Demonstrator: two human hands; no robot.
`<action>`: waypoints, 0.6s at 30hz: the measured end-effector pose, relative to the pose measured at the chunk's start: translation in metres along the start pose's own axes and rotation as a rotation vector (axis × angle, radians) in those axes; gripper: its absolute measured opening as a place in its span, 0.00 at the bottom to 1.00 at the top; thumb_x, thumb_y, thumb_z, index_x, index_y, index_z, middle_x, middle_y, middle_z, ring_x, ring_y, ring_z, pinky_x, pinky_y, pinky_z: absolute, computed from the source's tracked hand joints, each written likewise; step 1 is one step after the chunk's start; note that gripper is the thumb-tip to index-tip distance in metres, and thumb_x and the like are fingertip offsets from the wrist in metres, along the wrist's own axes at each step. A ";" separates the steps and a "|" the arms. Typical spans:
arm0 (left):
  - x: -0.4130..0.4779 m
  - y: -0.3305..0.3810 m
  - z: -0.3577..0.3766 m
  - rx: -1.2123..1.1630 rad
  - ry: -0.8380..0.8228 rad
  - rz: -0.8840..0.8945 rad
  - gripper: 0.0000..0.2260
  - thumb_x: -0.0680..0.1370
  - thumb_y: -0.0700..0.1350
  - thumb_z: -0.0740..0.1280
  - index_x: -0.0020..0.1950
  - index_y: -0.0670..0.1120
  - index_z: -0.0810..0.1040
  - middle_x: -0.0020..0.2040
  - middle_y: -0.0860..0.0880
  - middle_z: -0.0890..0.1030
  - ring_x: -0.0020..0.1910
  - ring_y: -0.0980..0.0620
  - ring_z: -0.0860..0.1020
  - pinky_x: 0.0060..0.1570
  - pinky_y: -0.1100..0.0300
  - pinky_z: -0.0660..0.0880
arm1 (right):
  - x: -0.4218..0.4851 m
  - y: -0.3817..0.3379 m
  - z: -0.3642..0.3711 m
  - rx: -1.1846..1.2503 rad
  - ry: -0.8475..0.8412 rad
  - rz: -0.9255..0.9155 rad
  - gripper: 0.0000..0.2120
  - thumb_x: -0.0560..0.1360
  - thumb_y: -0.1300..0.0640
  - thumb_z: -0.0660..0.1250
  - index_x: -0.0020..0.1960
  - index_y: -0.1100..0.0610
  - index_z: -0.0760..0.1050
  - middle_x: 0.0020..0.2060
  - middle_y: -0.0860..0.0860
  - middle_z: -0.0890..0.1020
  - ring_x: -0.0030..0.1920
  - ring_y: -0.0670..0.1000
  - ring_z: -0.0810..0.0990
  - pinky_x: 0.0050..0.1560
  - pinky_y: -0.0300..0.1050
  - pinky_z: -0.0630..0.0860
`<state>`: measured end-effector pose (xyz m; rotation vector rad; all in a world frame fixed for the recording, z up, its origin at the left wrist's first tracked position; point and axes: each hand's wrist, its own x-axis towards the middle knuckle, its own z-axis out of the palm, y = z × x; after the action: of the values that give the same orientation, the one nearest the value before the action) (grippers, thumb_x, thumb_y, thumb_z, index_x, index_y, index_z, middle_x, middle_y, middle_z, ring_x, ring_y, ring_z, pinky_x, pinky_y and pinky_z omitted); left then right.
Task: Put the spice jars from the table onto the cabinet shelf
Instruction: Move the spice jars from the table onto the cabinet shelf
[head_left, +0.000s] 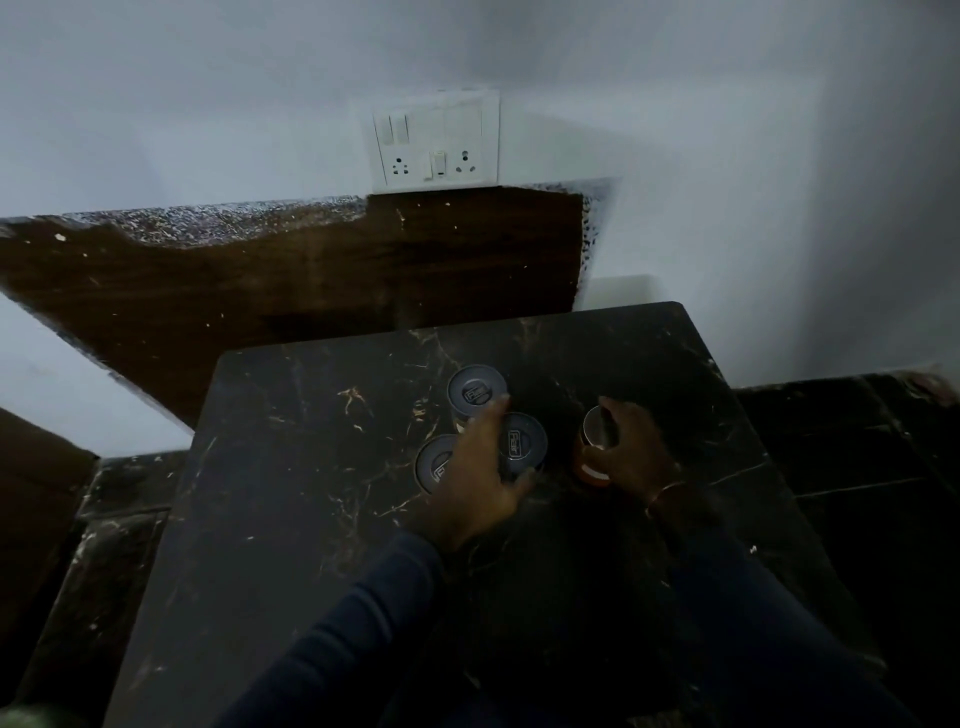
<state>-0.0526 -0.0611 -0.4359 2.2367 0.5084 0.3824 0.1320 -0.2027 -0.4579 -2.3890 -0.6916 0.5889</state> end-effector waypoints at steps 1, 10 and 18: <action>0.002 0.003 0.003 -0.022 -0.063 -0.019 0.40 0.72 0.51 0.72 0.78 0.47 0.55 0.76 0.47 0.63 0.74 0.51 0.63 0.72 0.53 0.65 | 0.001 0.002 -0.003 0.005 -0.013 -0.021 0.38 0.67 0.55 0.77 0.74 0.54 0.65 0.70 0.56 0.67 0.70 0.56 0.68 0.67 0.44 0.66; 0.005 0.016 -0.003 -0.380 -0.272 -0.170 0.42 0.66 0.59 0.76 0.73 0.64 0.54 0.69 0.59 0.66 0.60 0.67 0.72 0.45 0.77 0.73 | -0.018 -0.070 -0.050 0.308 -0.015 -0.183 0.23 0.69 0.38 0.69 0.62 0.43 0.74 0.52 0.38 0.75 0.52 0.43 0.77 0.44 0.38 0.74; -0.013 0.036 -0.031 -0.511 -0.099 -0.197 0.37 0.64 0.57 0.76 0.67 0.65 0.59 0.59 0.62 0.73 0.52 0.72 0.76 0.43 0.78 0.73 | -0.028 -0.127 -0.053 0.471 -0.100 -0.244 0.31 0.67 0.31 0.67 0.63 0.48 0.75 0.57 0.47 0.78 0.54 0.49 0.80 0.45 0.45 0.80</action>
<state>-0.0684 -0.0697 -0.3900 1.6880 0.5072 0.2611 0.0964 -0.1514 -0.3316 -1.8212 -0.7755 0.6829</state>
